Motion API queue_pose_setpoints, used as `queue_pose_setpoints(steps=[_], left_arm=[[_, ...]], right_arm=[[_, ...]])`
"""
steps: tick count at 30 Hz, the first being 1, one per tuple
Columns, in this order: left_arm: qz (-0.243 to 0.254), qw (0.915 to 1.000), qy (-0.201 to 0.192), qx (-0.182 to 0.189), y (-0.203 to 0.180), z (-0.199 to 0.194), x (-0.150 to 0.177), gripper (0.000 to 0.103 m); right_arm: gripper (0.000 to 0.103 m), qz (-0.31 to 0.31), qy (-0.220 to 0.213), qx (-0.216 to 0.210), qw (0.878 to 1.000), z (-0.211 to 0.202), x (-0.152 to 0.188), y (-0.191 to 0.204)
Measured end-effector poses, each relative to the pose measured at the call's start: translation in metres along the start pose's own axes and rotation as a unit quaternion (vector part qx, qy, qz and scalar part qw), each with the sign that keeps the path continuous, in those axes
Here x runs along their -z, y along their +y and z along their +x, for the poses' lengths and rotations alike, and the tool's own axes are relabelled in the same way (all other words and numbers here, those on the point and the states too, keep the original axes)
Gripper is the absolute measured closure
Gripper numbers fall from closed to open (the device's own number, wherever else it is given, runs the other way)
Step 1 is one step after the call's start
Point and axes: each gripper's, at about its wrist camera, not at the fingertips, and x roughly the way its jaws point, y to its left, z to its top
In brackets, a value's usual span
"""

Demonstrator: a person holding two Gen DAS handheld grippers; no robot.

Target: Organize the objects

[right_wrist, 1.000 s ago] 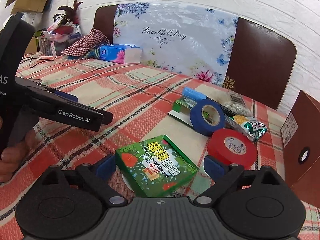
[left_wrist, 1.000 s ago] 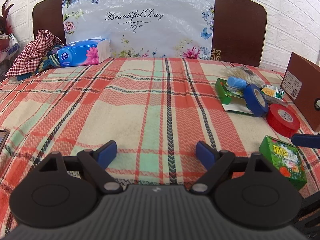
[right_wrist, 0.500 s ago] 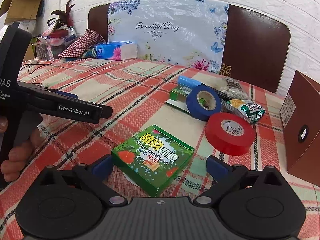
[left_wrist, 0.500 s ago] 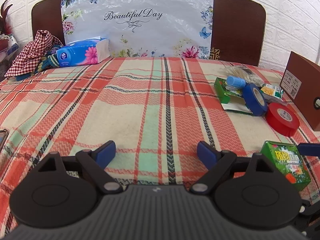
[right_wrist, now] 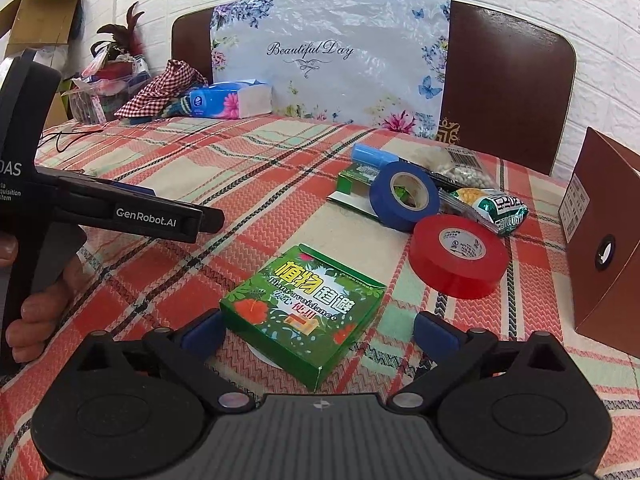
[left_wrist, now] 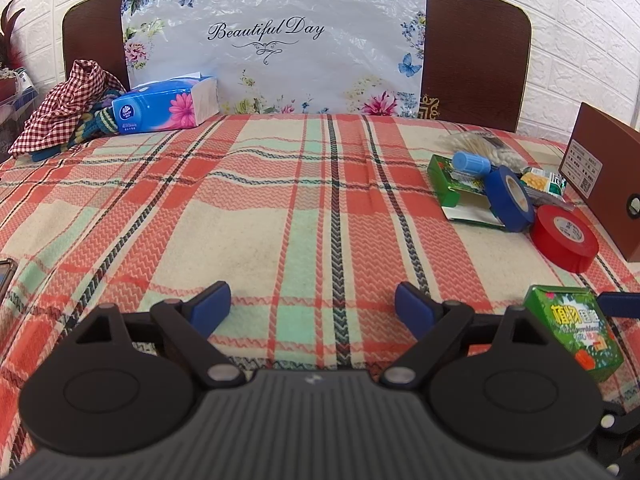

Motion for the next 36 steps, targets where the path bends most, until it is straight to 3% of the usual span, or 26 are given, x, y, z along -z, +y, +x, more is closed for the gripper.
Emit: queue_pose_setpoints(steps=[14, 22, 25, 31, 36], left_arm=[[-0.001, 1.0000, 0.001, 0.001, 0.001, -0.001, 0.000, 0.012], [0.008, 0.9995, 0.021, 0.023, -0.001, -0.006, -0.002, 0.012], [-0.017, 0.9971, 0.036, 0.066, 0.000, -0.016, -0.006, 0.014], [-0.054, 0.9816, 0.056, 0.174, -0.023, -0.031, -0.023, 0.018], [-0.047, 0.9702, 0.111, 0.210, -0.050, -0.021, -0.019, 0.028]], right_arm=[[0.002, -0.001, -0.001, 0.001, 1.000, 0.000, 0.000, -0.001], [0.002, 0.003, -0.001, 0.003, 1.000, -0.004, 0.002, -0.002], [0.002, 0.007, -0.002, 0.000, 1.000, -0.005, 0.002, -0.003], [0.002, 0.011, -0.002, -0.003, 1.000, -0.004, 0.002, -0.005], [0.006, 0.009, -0.001, -0.007, 1.000, -0.004, 0.003, -0.004]])
